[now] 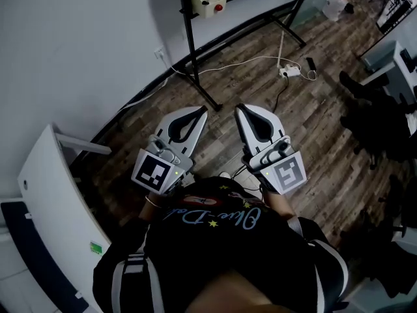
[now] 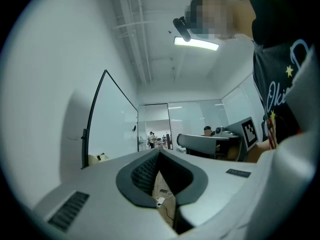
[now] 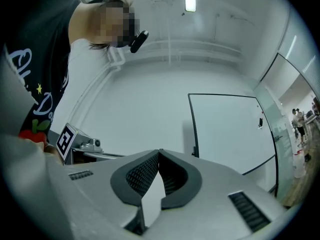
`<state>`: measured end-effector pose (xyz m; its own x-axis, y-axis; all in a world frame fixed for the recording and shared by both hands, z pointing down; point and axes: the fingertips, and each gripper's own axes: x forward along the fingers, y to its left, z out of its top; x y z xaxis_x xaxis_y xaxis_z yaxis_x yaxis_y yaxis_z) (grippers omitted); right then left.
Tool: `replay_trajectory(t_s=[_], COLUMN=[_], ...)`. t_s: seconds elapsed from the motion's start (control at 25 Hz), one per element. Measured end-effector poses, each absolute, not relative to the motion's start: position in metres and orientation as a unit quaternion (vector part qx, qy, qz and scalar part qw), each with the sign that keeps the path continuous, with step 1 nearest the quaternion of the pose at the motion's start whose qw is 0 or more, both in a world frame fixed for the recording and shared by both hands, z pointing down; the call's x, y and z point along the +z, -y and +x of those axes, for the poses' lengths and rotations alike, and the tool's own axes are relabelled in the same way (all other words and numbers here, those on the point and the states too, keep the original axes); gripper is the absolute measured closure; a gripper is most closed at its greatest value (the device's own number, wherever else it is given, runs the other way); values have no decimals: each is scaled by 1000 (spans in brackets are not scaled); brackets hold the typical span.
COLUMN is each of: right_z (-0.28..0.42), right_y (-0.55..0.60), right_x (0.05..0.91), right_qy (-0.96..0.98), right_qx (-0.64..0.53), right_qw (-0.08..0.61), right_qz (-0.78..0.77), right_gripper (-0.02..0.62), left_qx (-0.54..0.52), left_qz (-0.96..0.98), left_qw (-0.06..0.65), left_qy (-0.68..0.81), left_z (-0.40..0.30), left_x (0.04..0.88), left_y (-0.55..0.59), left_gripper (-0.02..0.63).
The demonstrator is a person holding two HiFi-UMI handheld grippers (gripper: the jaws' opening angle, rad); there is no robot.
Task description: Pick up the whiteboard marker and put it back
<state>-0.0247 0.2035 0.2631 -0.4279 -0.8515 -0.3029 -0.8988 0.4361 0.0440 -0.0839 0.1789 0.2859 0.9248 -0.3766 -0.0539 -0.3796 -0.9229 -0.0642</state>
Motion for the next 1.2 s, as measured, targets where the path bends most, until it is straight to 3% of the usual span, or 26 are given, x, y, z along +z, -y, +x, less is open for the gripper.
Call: replay_trajectory(t_s=[0.68,1.2], right_z=[10,33], right_y=[-216,-168], right_x=[272,275], right_qy=[-842,-824], right_qx=[94,103], right_qw=[122,95], right_qz=[-517,-548], right_gripper=[565,560], left_qx=[3,16], left_qz=[-979,-985], left_qw=[57,45], left_qy=[-197,-169], left_z=[-50,-28], left_x=[288,293], left_y=[-196,-137], left_gripper=[607,607])
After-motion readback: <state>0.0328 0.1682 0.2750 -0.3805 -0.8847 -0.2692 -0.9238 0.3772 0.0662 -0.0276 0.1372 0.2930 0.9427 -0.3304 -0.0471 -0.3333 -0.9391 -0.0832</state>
